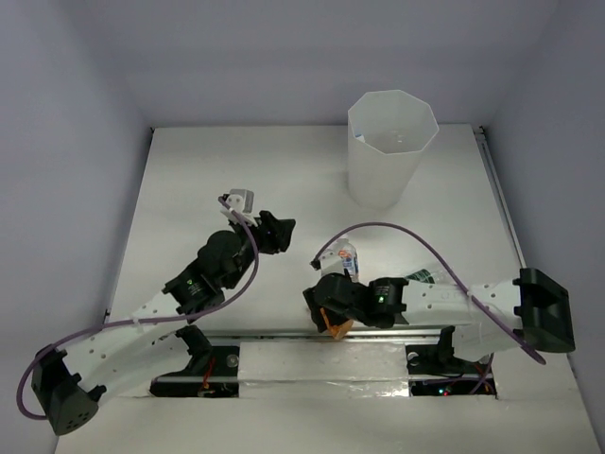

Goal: Put the plastic bottles in the bin

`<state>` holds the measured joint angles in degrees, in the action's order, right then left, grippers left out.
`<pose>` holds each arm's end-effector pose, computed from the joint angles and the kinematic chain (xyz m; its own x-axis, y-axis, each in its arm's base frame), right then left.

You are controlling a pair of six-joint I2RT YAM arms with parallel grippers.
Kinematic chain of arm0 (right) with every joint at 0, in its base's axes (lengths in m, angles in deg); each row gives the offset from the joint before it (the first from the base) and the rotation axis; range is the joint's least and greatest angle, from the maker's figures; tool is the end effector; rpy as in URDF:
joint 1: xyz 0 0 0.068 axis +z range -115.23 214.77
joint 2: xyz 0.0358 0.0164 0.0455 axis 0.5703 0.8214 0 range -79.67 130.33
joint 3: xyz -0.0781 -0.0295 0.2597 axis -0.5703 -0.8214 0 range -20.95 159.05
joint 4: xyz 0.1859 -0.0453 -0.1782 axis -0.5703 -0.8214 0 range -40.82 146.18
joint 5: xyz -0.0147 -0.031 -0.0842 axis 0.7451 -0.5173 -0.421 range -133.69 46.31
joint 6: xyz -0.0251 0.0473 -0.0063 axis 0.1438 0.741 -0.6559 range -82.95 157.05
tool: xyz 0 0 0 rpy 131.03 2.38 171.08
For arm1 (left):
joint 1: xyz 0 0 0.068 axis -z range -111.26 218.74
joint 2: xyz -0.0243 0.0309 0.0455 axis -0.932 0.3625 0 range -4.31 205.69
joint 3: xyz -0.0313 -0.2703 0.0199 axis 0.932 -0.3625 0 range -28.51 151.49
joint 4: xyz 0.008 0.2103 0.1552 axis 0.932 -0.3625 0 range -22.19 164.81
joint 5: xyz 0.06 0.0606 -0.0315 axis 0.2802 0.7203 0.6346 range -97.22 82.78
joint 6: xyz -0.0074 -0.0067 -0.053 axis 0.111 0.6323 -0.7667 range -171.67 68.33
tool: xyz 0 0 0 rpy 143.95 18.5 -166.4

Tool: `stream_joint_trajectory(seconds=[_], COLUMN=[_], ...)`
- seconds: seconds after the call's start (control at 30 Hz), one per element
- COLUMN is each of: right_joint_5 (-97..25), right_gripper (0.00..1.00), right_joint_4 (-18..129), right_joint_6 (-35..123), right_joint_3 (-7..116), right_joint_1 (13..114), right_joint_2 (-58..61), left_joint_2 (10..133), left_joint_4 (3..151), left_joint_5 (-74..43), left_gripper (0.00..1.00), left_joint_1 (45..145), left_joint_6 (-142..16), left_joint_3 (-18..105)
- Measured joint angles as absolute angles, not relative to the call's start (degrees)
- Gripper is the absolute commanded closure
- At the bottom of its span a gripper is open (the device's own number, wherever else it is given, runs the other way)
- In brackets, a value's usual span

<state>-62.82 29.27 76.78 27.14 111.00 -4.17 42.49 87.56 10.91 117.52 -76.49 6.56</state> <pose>0.0736 0.2516 0.2222 -0.7061 -0.3443 -0.6188 -0.5471 0.8200 0.1680 0.1395 -0.1426 0.3168 -0.2033 -0.3733 -0.9052 0.4675 0.7753 -0.4247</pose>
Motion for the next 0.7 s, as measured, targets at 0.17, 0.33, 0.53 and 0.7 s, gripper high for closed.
stream_joint_trajectory(seconds=[0.17, 0.33, 0.53, 0.7], right_joint_5=[-63.09, -61.99, -61.97, -63.37], right_gripper=[0.27, 0.28, 0.44, 0.50], right_joint_4=[28.72, 29.27, 30.10, 29.37], right_joint_6=[77.41, 77.56, 77.89, 78.02], right_joint_3=[28.19, 29.15, 30.92, 33.20], right_joint_1=[111.39, 112.48, 112.88, 113.25], right_joint_2=[-0.36, 4.86, 7.11, 7.96], left_joint_2=[38.91, 39.69, 38.75, 39.26], left_joint_4=[86.91, 84.66, 79.87, 77.64], left_joint_5=[11.06, 11.30, 13.42, 13.64], left_gripper=[0.50, 0.49, 0.33, 0.25], left_joint_1=[117.71, 117.80, 117.80, 117.80], left_joint_6=[-77.99, -79.26, -79.83, -80.20], left_joint_3=[5.66, 4.68, 4.07, 4.07])
